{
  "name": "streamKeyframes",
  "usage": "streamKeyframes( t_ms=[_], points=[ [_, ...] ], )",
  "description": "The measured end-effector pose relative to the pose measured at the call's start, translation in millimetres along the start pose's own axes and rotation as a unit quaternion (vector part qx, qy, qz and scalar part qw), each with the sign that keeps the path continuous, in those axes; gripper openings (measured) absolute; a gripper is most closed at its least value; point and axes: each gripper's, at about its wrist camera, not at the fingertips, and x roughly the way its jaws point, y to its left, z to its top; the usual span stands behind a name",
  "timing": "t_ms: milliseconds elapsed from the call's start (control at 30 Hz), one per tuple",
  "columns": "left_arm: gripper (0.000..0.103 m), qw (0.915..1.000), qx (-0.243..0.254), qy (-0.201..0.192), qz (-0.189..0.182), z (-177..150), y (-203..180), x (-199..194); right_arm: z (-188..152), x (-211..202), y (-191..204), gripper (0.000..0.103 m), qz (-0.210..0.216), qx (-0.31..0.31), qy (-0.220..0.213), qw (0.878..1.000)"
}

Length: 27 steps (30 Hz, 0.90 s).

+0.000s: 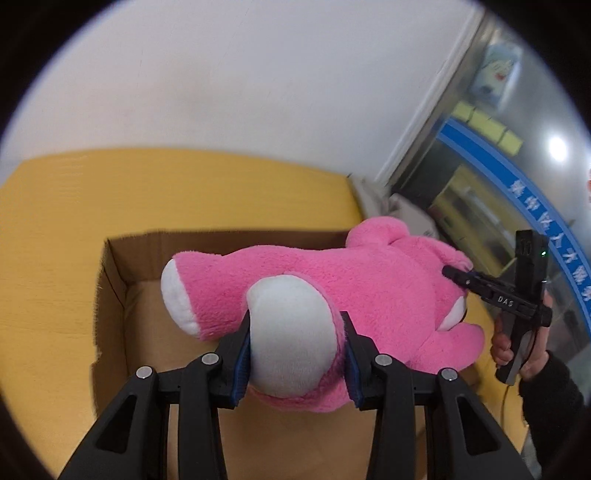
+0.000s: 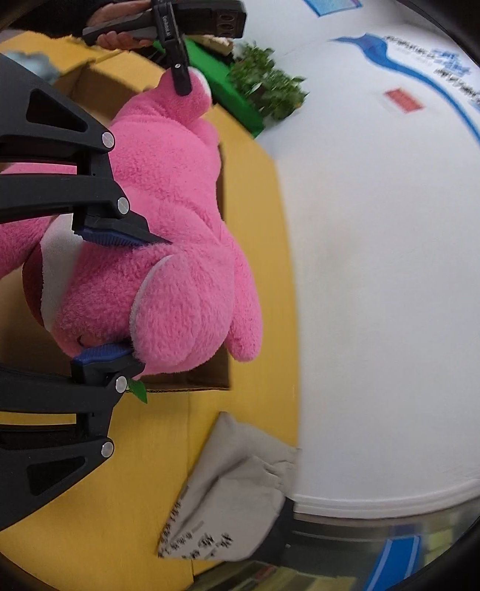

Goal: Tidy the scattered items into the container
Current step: 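Lift the pink bear with both grippers, lower it into the box, open, then move both open grippers back to the light-blue bear on the table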

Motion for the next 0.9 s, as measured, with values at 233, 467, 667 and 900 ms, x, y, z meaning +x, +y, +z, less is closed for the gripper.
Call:
streamKeyframes(
  t_ms=[233,467,667,900],
  points=[
    [0.042,0.9995,-0.011,0.024,0.020,-8.8,13.2,36.2,-7.3,39.1,-25.7,0.050,-0.007,0.000,-0.008,1.000],
    [0.052,0.9968,0.005,0.043,0.068,-15.0,17.9,32.5,-11.8,47.8,-32.6,0.070,-0.031,0.016,0.029,0.999],
    [0.051,0.9929,0.071,0.038,0.087,-37.5,-5.2,-26.9,-17.8,18.5,-32.5,0.081,-0.028,-0.012,0.040,0.999],
    [0.051,0.9818,0.116,0.121,0.091,-107.3,-3.5,-34.2,-84.4,-13.0,6.9,0.080,0.018,-0.155,0.103,0.982]
  ],
)
